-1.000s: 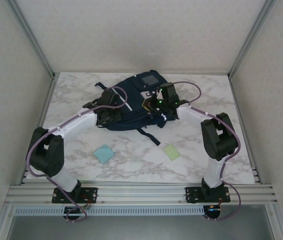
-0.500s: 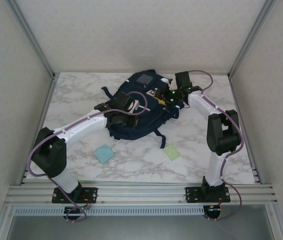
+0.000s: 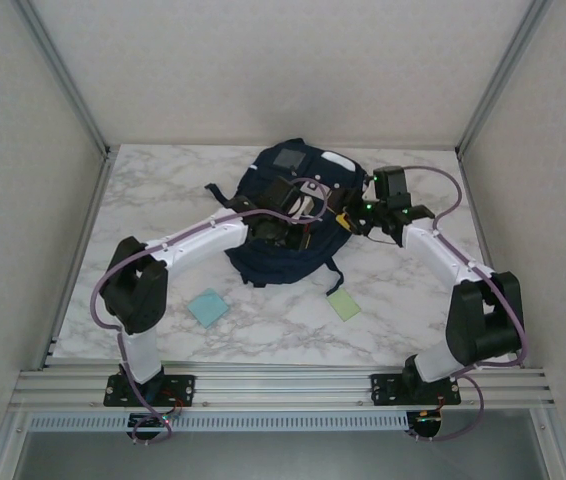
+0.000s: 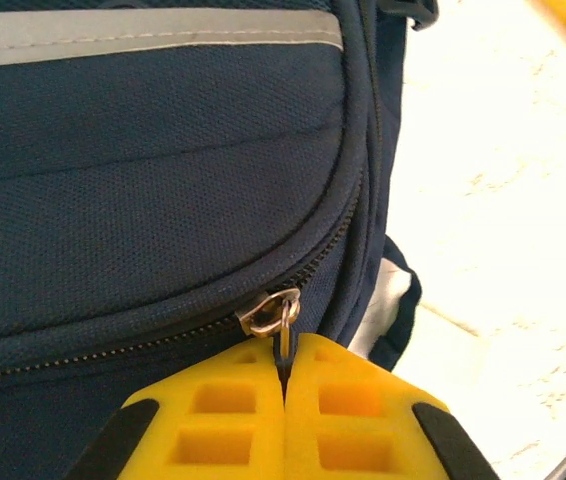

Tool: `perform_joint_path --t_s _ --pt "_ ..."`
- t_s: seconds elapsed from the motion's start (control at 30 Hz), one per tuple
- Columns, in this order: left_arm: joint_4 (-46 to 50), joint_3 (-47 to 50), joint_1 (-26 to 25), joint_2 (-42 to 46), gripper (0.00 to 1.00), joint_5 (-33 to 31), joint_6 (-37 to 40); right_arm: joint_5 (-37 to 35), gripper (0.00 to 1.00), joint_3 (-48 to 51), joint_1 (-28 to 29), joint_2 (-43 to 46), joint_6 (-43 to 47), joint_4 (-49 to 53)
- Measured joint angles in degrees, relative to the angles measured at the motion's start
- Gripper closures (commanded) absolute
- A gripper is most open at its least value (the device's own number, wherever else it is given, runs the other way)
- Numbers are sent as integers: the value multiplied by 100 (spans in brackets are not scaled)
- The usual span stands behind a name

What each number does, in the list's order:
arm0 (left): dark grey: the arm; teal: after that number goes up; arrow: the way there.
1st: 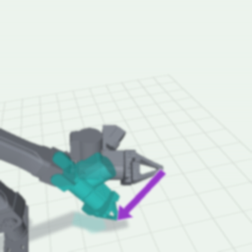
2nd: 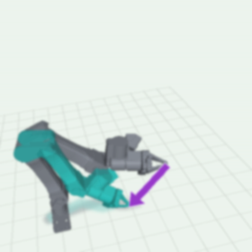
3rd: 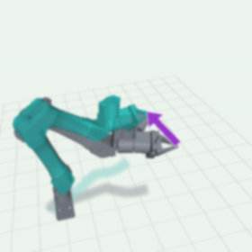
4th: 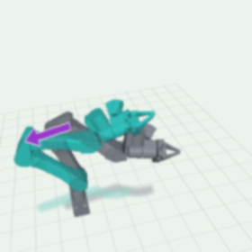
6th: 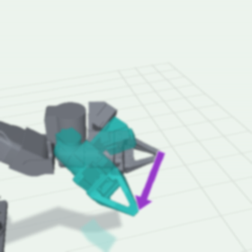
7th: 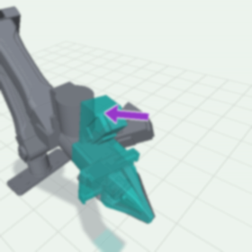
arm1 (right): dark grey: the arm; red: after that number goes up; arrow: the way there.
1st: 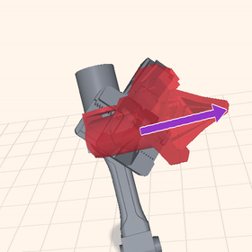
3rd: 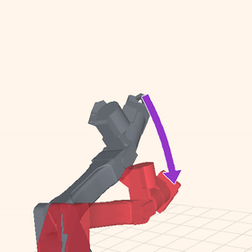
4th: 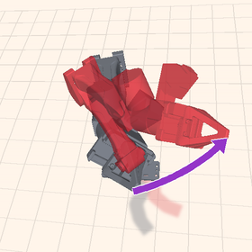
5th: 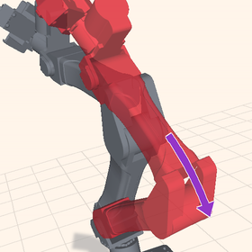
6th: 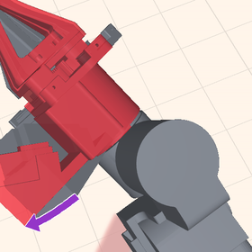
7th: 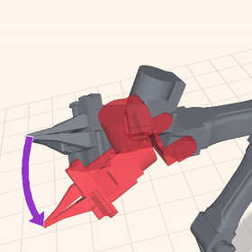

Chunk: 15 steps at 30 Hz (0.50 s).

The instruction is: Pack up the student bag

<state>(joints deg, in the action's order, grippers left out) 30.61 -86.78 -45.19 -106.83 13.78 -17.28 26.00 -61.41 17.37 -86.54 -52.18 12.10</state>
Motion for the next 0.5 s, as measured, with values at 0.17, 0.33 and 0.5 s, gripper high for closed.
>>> perform_joint_path --t_s 0.17,0.33,0.5 --pt "-118 -2 -142 -17 100 74 -76 68 48 184 317 -208 -385 -297" --pt "-138 44 -155 -17 100 37 -96 61 93 184 461 -684 -629 -562" --pt "-122 238 -153 2 100 -111 -52 26 100 216 518 -828 -745 -686"
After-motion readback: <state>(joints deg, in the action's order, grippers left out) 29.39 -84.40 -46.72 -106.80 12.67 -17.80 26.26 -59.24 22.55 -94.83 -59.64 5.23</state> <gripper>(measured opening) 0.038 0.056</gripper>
